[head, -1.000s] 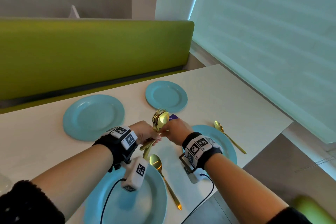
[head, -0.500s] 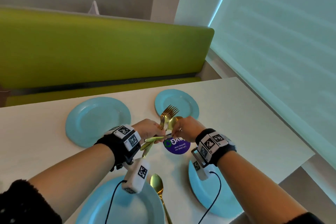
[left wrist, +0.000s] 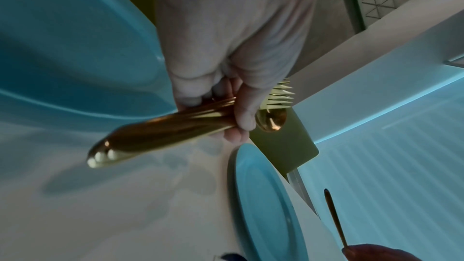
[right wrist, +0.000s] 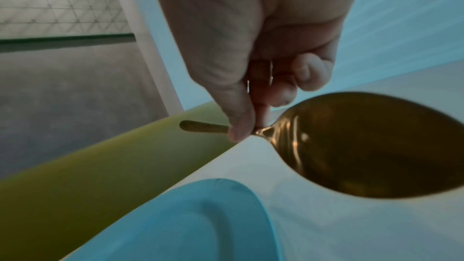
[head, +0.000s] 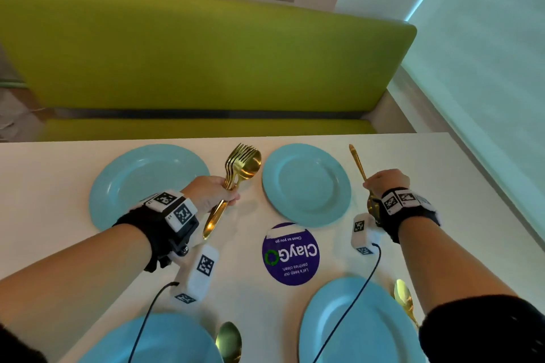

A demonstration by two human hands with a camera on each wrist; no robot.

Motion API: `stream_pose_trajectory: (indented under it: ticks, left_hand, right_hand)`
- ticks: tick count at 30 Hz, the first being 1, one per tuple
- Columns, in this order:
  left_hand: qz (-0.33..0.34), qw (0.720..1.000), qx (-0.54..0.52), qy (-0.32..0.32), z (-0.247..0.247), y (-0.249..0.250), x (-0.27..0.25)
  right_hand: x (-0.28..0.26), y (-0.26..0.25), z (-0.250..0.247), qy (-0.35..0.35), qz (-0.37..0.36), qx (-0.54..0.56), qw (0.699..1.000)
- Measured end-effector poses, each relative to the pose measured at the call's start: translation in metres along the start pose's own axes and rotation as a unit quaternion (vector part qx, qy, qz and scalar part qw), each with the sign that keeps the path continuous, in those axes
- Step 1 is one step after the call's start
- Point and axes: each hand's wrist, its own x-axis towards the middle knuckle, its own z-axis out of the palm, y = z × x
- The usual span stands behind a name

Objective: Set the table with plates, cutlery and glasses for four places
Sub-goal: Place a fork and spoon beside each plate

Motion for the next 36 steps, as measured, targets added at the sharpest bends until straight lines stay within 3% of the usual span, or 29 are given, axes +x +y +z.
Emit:
stream_pose_trajectory:
  ticks: [13,36]
  left_hand:
    - [-0.021,0.999,0.015,0.025,0.013,0.008,0.022]
    - [-0.033,0.999,0.034,0.004,0.027,0.001,0.026]
  right_hand:
    - [0.061,-0.002,0.047,-0.053,0.037,-0.016,0.998]
    - [0.056,-0.009,0.050,-0.022,0.014,-0.005,1.000]
